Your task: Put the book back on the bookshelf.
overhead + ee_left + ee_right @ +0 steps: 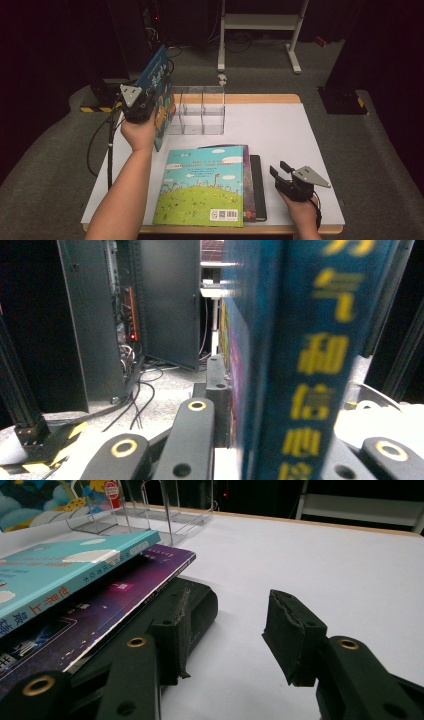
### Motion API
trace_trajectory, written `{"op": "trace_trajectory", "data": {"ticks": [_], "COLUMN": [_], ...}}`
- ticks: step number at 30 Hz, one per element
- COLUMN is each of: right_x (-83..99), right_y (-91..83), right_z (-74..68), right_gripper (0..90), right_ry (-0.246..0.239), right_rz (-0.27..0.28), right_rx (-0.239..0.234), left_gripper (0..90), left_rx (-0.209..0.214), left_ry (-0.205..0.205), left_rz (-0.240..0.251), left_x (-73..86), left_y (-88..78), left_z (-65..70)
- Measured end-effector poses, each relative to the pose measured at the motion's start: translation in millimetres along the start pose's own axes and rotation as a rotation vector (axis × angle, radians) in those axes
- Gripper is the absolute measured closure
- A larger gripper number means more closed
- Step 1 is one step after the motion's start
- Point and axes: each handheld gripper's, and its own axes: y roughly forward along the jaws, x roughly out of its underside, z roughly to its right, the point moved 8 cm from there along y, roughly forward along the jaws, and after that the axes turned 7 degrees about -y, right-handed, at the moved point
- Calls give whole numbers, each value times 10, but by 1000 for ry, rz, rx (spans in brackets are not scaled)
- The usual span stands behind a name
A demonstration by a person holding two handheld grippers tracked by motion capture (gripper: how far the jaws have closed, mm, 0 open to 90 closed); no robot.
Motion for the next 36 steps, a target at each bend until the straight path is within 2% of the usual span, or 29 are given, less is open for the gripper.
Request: {"op": "trace_trajectory", "data": {"ticks": [5, 12, 14, 26, 28, 29, 30, 33, 36], "right_x": [1, 5, 8, 12, 13, 13, 18, 20, 20], "right_y": [4, 6, 1, -2, 0, 0, 2, 3, 5], "right_z": [-1, -10, -12, -28, -38, -38, -46, -50, -46], "right_gripper": [525, 526, 527, 527, 527, 527, 527, 526, 526], "right_ry": [0, -2, -2, -4, -7, -7, -10, -9, -9], "right_rz": [0, -2, -1, -4, -5, -5, -8, -9, -9], "right_rx": [-1, -5, -5, -8, -10, -10, -10, -11, -10], "left_gripper": [830, 830, 829, 807, 800, 790, 772, 747, 732], "left_rx": [-4, -18, -9, -12, -8, -8, 10, 12, 16], "left_ry": [10, 11, 33, 16, 0, 0, 1, -8, 5], "left_rz": [23, 22, 24, 30, 19, 19, 4, -19, -54], "left_x": [16, 125, 161, 216, 209, 209, 219, 246, 371], "left_y": [28, 73, 47, -105, -109, -109, -122, -148, -239], "left_z": [3, -37, -32, -92, -100, -100, -98, -117, -164]}}
